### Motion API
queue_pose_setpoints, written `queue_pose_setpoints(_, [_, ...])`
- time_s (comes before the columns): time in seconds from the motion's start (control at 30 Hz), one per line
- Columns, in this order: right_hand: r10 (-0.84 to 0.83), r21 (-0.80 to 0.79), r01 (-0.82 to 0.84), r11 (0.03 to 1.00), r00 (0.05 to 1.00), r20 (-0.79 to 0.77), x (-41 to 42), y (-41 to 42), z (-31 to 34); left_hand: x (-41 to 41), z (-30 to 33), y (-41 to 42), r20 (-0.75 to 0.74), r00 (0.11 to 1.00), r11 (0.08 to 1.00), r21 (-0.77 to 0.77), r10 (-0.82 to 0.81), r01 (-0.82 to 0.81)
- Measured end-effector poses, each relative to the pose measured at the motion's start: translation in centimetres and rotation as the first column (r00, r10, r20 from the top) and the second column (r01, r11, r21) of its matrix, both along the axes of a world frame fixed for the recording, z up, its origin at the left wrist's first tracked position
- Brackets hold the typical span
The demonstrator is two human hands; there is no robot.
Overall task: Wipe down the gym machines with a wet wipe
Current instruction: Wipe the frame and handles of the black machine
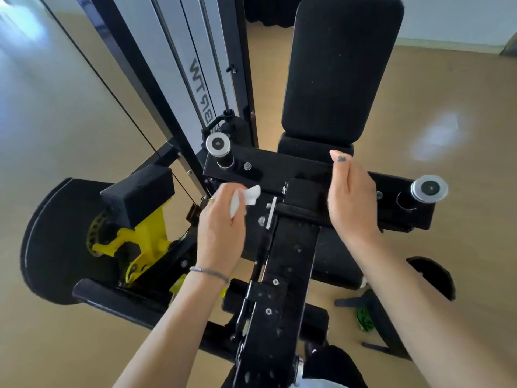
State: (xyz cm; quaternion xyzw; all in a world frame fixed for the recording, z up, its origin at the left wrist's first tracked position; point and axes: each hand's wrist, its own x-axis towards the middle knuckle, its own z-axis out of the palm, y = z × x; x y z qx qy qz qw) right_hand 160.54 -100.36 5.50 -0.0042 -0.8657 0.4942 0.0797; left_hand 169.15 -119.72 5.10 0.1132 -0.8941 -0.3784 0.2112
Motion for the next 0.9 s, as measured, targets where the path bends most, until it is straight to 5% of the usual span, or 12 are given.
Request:
queue_pose_setpoints(0.1, [-0.007, 0.029, 0.006, 1.0, 0.999, 0.048, 0.7, 2.2, -0.4, -0.9, 1.9, 3.3, -0.005, 0.989, 0.975, -0.167, -0.148, 0.145])
queue_pose_setpoints(0.23, [0.157, 0.133, -0.182, 0.974, 0.971, 0.183, 2.0, 2.6, -1.7, -2.2, 0.9, 6.9, 0.147, 0.977, 0.797, -0.567, -0.153, 0.21])
queue_pose_setpoints(0.53, [0.244, 0.339, -0.32, 0.885, 0.938, 0.246, 2.5, 3.3, -2.7, 3.2, -1.8, 9.4, 0.341, 0.924, 0.86, -0.405, -0.173, 0.311])
queue_pose_setpoints(0.63, [0.241, 0.416, -0.307, 0.856, 0.949, 0.205, 2.4, 3.1, -3.0, 4.4, -2.3, 8.6, 0.294, 0.95, 0.799, -0.545, -0.103, 0.255])
queue_pose_setpoints(0.8, [0.232, 0.396, -0.283, 0.873, 0.957, 0.172, 2.2, 2.9, -3.6, 1.6, -1.8, 10.4, 0.319, 0.944, 0.918, -0.393, 0.081, 0.055])
queue_pose_setpoints(0.9, [0.226, 0.393, -0.268, 0.88, 0.963, 0.149, 2.0, 2.8, -4.0, 2.3, -2.3, 11.1, 0.277, 0.96, 0.915, -0.396, 0.034, 0.082])
